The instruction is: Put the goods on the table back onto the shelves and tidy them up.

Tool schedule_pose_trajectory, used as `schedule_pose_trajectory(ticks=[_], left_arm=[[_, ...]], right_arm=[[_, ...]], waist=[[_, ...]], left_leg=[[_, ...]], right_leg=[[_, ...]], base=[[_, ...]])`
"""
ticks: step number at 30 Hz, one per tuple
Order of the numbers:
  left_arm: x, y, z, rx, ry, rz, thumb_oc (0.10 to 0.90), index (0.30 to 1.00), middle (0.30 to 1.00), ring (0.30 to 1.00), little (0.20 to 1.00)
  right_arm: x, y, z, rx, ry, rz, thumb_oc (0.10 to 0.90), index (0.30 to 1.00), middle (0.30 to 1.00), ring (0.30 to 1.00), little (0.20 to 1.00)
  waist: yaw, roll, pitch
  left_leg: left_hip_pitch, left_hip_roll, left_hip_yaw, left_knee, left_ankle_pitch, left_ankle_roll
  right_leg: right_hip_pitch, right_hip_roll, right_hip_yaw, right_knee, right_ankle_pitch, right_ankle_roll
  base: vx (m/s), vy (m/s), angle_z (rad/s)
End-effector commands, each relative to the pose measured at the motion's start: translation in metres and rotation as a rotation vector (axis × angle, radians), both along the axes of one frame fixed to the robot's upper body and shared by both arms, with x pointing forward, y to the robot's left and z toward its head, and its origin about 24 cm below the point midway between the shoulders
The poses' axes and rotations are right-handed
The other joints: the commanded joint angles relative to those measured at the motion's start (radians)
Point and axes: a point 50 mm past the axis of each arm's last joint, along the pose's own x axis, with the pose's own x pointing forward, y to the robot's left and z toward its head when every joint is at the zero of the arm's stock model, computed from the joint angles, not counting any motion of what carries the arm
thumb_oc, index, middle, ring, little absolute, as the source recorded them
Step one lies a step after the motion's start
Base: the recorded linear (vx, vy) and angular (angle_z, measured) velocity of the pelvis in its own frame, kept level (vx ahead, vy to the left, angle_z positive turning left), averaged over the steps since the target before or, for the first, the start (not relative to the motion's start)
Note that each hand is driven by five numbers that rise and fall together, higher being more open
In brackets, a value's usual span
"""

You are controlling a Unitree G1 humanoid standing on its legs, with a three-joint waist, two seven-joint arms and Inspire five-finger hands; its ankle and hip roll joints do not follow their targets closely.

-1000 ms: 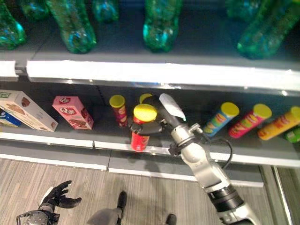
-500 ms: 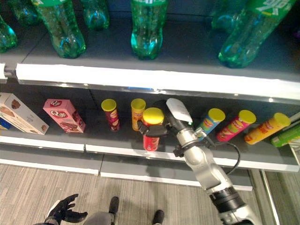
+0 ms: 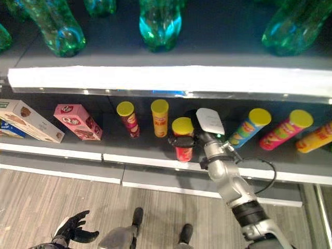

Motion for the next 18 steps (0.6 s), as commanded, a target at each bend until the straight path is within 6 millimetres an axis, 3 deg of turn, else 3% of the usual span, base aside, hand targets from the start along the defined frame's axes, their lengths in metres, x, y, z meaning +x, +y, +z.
schedule_pose_trajectory(ticks=[1, 11, 18], left_arm=[[0.019, 0.019, 0.019, 0.103, -0.105, -0.046, 0.800, 0.900, 0.900, 0.900, 0.900], [0.033, 0.013, 0.025, 0.108, -0.165, -0.079, 0.800, 0.900, 0.900, 0.900, 0.900], [0.039, 0.008, 0.028, 0.099, -0.192, -0.088, 0.800, 0.900, 0.900, 0.900, 0.900]], right_arm=[[0.009, 0.010, 0.083, -0.038, -0.392, 0.033, 0.400, 0.300, 0.300, 0.300, 0.300], [0.015, -0.016, 0.102, -0.094, -0.530, -0.133, 0.400, 0.300, 0.300, 0.300, 0.300], [0.014, -0.035, 0.106, -0.027, -0.597, -0.249, 0.400, 0.300, 0.300, 0.300, 0.300]], waist=[[0.027, -0.020, -0.036], [0.035, 0.013, -0.002], [0.036, 0.028, 0.010]], left_leg=[[0.006, 0.072, 0.020, 0.010, -0.070, -0.044], [-0.055, 0.064, 0.008, 0.013, -0.057, -0.040], [-0.084, 0.056, 0.005, 0.015, -0.052, -0.039]], right_leg=[[-0.019, -0.087, -0.025, 0.157, -0.110, 0.065], [-0.080, -0.103, -0.027, 0.170, -0.096, 0.071], [-0.103, -0.113, -0.028, 0.169, -0.087, 0.076]], base=[[-0.03, 0.014, 0.10], [-0.04, 0.014, 0.02], [-0.01, 0.003, 0.01]])
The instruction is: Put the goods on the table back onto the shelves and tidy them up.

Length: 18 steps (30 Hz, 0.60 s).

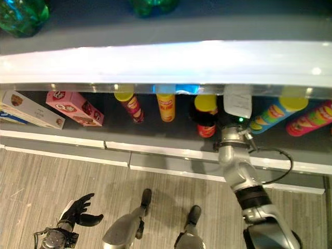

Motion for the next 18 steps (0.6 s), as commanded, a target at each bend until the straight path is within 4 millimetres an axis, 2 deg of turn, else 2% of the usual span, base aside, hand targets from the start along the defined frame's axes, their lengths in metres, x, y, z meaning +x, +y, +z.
schedule_pose_trajectory(ticks=[1, 8, 18], left_arm=[[0.004, 0.016, 0.012, 0.074, -0.062, -0.026, 0.800, 0.900, 0.900, 0.900, 0.900], [0.009, 0.010, 0.013, 0.065, -0.082, -0.030, 0.800, 0.900, 0.900, 0.900, 0.900], [0.010, 0.007, 0.012, 0.063, -0.084, -0.015, 0.800, 0.900, 0.900, 0.900, 0.900]], right_arm=[[0.001, -0.006, 0.065, -0.038, -0.307, -0.031, 0.400, 0.300, 0.300, 0.300, 0.300], [0.000, -0.010, 0.063, 0.046, -0.359, -0.074, 0.400, 0.300, 0.300, 0.300, 0.300], [-0.002, 0.000, 0.046, 0.110, -0.339, -0.046, 0.400, 0.300, 0.300, 0.300, 0.300]], waist=[[0.031, -0.008, -0.061], [0.029, 0.012, -0.044], [0.017, 0.004, -0.030]], left_leg=[[-0.012, 0.056, 0.017, 0.016, -0.059, -0.033], [-0.028, 0.048, 0.020, 0.026, -0.063, -0.027], [-0.032, 0.054, 0.018, 0.041, -0.070, -0.025]], right_leg=[[-0.040, -0.114, -0.016, 0.171, -0.087, 0.077], [-0.058, -0.122, -0.007, 0.178, -0.086, 0.080], [-0.067, -0.124, -0.008, 0.200, -0.095, 0.075]], base=[[0.00, 0.000, 0.00], [0.00, 0.002, -0.01], [0.00, 0.000, 0.00]])
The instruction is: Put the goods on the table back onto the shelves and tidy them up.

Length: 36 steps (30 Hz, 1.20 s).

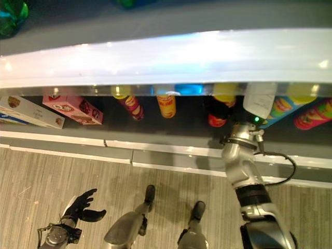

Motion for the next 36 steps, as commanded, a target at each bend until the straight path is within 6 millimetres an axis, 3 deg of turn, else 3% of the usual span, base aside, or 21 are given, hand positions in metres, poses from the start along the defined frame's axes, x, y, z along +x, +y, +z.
schedule_pose_trajectory(ticks=[1, 17, 18, 19, 20, 29, 33, 36], left_arm=[[-0.004, 0.015, 0.006, 0.071, -0.027, 0.003, 0.800, 0.900, 0.900, 0.900, 0.900], [-0.005, 0.013, 0.004, 0.079, -0.023, 0.016, 0.800, 0.900, 0.900, 0.900, 0.900], [-0.004, 0.013, 0.005, 0.080, -0.027, 0.014, 0.800, 0.900, 0.900, 0.900, 0.900], [-0.004, 0.013, 0.005, 0.081, -0.027, 0.014, 0.800, 0.900, 0.900, 0.900, 0.900], [-0.004, 0.013, 0.005, 0.082, -0.027, 0.014, 0.800, 0.900, 0.900, 0.900, 0.900], [-0.008, 0.016, 0.001, 0.093, 0.003, 0.020, 0.800, 0.900, 0.900, 0.900, 0.900], [-0.011, 0.018, -0.002, 0.100, 0.032, 0.017, 0.800, 0.900, 0.900, 0.900, 0.900], [-0.017, 0.024, -0.008, 0.128, 0.090, 0.025, 0.800, 0.900, 0.900, 0.900, 0.900]], right_arm=[[0.001, 0.011, 0.036, -0.014, -0.177, 0.049, 0.400, 0.300, 0.300, 0.300, 0.300], [0.001, 0.025, 0.023, 0.064, -0.171, 0.093, 0.400, 0.300, 0.300, 0.300, 0.300], [0.001, 0.023, 0.022, 0.060, -0.171, 0.084, 0.485, 0.427, 0.427, 0.427, 0.427], [0.001, 0.023, 0.022, 0.060, -0.171, 0.084, 0.485, 0.427, 0.427, 0.427, 0.427], [0.000, 0.023, 0.022, 0.058, -0.169, 0.083, 0.800, 0.900, 0.900, 0.900, 0.900], [-0.004, 0.024, 0.021, 0.055, -0.164, 0.114, 0.800, 0.900, 0.900, 0.900, 0.900], [-0.011, 0.027, 0.024, 0.073, -0.181, 0.163, 0.800, 0.900, 0.900, 0.900, 0.900], [-0.028, 0.031, 0.028, 0.083, -0.217, 0.236, 0.800, 0.900, 0.900, 0.900, 0.900]], waist=[[0.024, -0.026, -0.045], [0.015, -0.037, -0.043], [0.013, -0.038, -0.042], [0.013, -0.038, -0.042], [0.012, -0.041, -0.042], [0.004, -0.055, -0.059], [-0.003, -0.075, -0.087], [-0.020, -0.106, -0.130]], left_leg=[[-0.010, 0.058, 0.016, 0.042, -0.071, -0.026], [-0.002, 0.063, 0.020, 0.037, -0.076, -0.026], [-0.001, 0.063, 0.020, 0.036, -0.076, -0.027], [-0.001, 0.063, 0.020, 0.035, -0.076, -0.027], [-0.001, 0.063, 0.020, 0.035, -0.076, -0.027], [0.015, 0.067, 0.024, 0.030, -0.082, -0.028], [0.036, 0.072, 0.030, 0.018, -0.084, -0.030], [0.062, 0.080, 0.042, 0.011, -0.092, -0.035]], right_leg=[[-0.042, -0.120, -0.011, 0.200, -0.095, 0.075], [-0.043, -0.119, -0.012, 0.198, -0.092, 0.074], [-0.043, -0.119, -0.012, 0.198, -0.091, 0.075], [-0.043, -0.119, -0.012, 0.198, -0.091, 0.075], [-0.042, -0.119, -0.012, 0.198, -0.090, 0.076], [-0.026, -0.115, -0.014, 0.190, -0.090, 0.076], [-0.001, -0.109, -0.021, 0.167, -0.084, 0.077], [0.037, -0.098, -0.032, 0.132, -0.073, 0.077]], base=[[0.00, 0.000, 0.00], [0.00, 0.000, 0.00], [0.00, 0.000, 0.00], [0.00, 0.000, 0.00], [0.00, 0.000, 0.00], [0.00, 0.000, 0.00], [0.03, -0.012, 0.00], [0.07, -0.031, 0.02]])
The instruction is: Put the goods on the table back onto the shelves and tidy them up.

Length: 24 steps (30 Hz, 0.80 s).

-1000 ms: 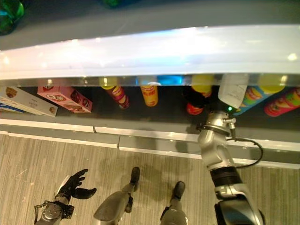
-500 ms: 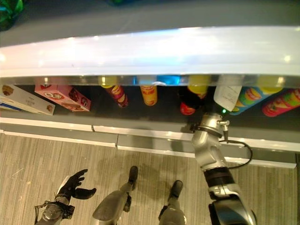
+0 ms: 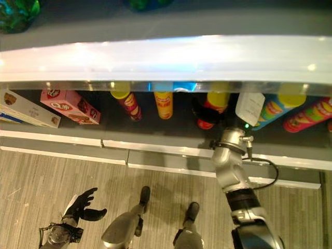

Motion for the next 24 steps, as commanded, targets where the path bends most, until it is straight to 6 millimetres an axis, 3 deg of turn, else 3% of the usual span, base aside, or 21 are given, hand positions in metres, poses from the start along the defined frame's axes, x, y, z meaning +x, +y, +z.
schedule_pose_trajectory(ticks=[1, 2, 6, 12, 19, 20, 21, 24], left_arm=[[-0.015, 0.026, -0.005, 0.108, 0.082, 0.017, 0.800, 0.900, 0.900, 0.900, 0.900], [-0.017, 0.029, -0.008, 0.112, 0.100, 0.048, 0.800, 0.900, 0.900, 0.900, 0.900], [-0.020, 0.036, -0.011, 0.088, 0.127, 0.129, 0.800, 0.900, 0.900, 0.900, 0.900], [-0.029, 0.050, -0.011, 0.037, 0.149, 0.174, 0.800, 0.900, 0.900, 0.900, 0.900], [-0.025, 0.052, -0.005, -0.009, 0.115, 0.128, 0.800, 0.900, 0.900, 0.900, 0.900], [-0.024, 0.052, -0.005, -0.013, 0.112, 0.118, 0.800, 0.900, 0.900, 0.900, 0.900], [-0.020, 0.049, -0.004, -0.023, 0.104, 0.089, 0.800, 0.900, 0.900, 0.900, 0.900], [-0.014, 0.042, -0.004, -0.035, 0.099, 0.054, 0.800, 0.900, 0.900, 0.900, 0.900]], right_arm=[[-0.019, 0.008, 0.041, -0.039, -0.230, 0.116, 0.800, 0.900, 0.900, 0.900, 0.900], [-0.031, 0.012, 0.036, 0.057, -0.231, 0.195, 0.800, 0.900, 0.900, 0.900, 0.900], [-0.049, 0.022, -0.003, 0.527, -0.083, 0.518, 0.800, 0.900, 0.900, 0.900, 0.900], [-0.088, 0.010, -0.065, 0.929, 0.253, 0.797, 0.800, 0.900, 0.900, 0.900, 0.900], [-0.137, -0.009, -0.141, 1.214, 0.645, 0.765, 0.800, 0.900, 0.900, 0.900, 0.900], [-0.141, -0.012, -0.147, 1.216, 0.694, 0.756, 0.800, 0.900, 0.900, 0.900, 0.900], [-0.151, -0.017, -0.169, 1.171, 0.851, 0.670, 0.800, 0.900, 0.900, 0.900, 0.900], [-0.162, -0.022, -0.196, 1.150, 0.995, 0.567, 0.800, 0.900, 0.900, 0.900, 0.900]], waist=[[0.002, -0.058, -0.160], [-0.018, -0.081, -0.192], [-0.054, -0.112, -0.233], [-0.091, -0.150, -0.285], [-0.122, -0.166, -0.306], [-0.123, -0.168, -0.308], [-0.124, -0.173, -0.309], [-0.125, -0.177, -0.311]], left_leg=[[0.009, 0.078, 0.043, 0.010, -0.093, -0.036], [0.031, 0.085, 0.057, 0.005, -0.096, -0.041], [0.057, 0.092, 0.089, 0.003, -0.100, -0.048], [0.087, 0.107, 0.127, 0.003, -0.107, -0.060], [0.116, 0.118, 0.148, 0.003, -0.113, -0.072], [0.117, 0.119, 0.148, 0.003, -0.113, -0.073], [0.122, 0.122, 0.151, 0.003, -0.114, -0.075], [0.127, 0.122, 0.154, 0.003, -0.116, -0.076]], right_leg=[[-0.014, -0.098, -0.032, 0.123, -0.070, 0.077], [0.009, -0.087, -0.029, 0.094, -0.057, 0.075], [0.028, -0.071, -0.013, 0.055, -0.036, 0.071], [0.042, -0.062, 0.007, 0.037, -0.025, 0.073], [0.049, -0.063, 0.017, 0.046, -0.026, 0.076], [0.049, -0.063, 0.016, 0.046, -0.025, 0.076], [0.050, -0.064, 0.018, 0.045, -0.023, 0.077], [0.055, -0.063, 0.018, 0.040, -0.021, 0.079]], base=[[0.08, -0.019, -0.05], [0.07, -0.014, -0.06], [0.06, 0.012, -0.14], [0.06, -0.004, -0.23], [0.04, -0.013, -0.16], [0.02, -0.020, -0.11], [0.01, -0.017, -0.07], [0.00, -0.005, -0.01]])
